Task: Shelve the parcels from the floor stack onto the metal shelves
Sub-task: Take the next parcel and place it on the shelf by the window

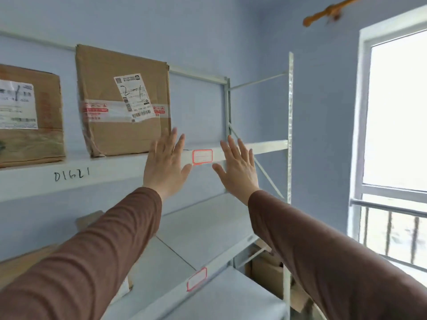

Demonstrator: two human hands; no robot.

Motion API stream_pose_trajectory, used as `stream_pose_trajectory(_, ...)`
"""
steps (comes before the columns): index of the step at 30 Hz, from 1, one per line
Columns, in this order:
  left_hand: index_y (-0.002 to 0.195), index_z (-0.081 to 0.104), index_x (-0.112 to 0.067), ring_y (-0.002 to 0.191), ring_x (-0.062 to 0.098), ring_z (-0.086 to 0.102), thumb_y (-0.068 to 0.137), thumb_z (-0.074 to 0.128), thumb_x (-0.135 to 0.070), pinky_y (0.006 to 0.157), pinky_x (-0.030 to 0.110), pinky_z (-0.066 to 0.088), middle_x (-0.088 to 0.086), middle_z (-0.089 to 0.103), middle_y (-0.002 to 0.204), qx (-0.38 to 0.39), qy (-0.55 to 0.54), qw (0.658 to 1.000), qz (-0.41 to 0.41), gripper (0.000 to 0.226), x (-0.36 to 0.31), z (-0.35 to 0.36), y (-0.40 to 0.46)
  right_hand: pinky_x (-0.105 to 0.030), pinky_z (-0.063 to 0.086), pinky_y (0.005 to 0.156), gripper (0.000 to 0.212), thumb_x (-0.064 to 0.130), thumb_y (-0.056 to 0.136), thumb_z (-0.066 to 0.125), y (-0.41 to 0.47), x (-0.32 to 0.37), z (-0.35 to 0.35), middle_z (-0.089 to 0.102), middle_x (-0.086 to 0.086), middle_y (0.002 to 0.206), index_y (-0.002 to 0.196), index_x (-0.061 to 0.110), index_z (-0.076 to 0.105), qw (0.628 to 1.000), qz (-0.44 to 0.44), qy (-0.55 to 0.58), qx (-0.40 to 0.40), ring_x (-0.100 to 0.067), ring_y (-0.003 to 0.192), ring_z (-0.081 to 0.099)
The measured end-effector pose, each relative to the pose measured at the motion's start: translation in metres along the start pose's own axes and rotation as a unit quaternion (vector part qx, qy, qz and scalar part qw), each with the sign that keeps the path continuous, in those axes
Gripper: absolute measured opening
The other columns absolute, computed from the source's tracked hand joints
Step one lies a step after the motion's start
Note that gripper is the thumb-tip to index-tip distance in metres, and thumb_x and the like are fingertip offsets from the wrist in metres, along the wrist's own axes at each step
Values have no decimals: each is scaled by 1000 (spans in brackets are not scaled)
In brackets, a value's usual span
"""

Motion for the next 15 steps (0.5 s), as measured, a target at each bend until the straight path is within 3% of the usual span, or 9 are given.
stream_pose_trajectory(8,163,-5,-17,156,25,-20,103,40,-53,126,48,-6,4,-17,170,83,-119,981,130,83,-176,17,-56,-50,-5,127,73,51,104,43,-154,-91,-99,-5,2,171,163,25,9,976,144,-144,80,-22,157,-12)
stream_pose_trajectory(15,163,-8,-20,154,21,-24,104,40,-52,126,46,-12,-1,-20,169,125,-260,923,256,82,-368,-30,-131,-51,-1,127,74,52,103,43,-300,-154,-241,-1,0,172,162,22,11,920,282,-262,80,-25,158,-8)
Point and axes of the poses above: each hand's wrist, its own y-axis towards the middle knuckle, its own z-axis out of the palm, x = y × z, the point moved 5 cm from there along y, towards the middle knuckle
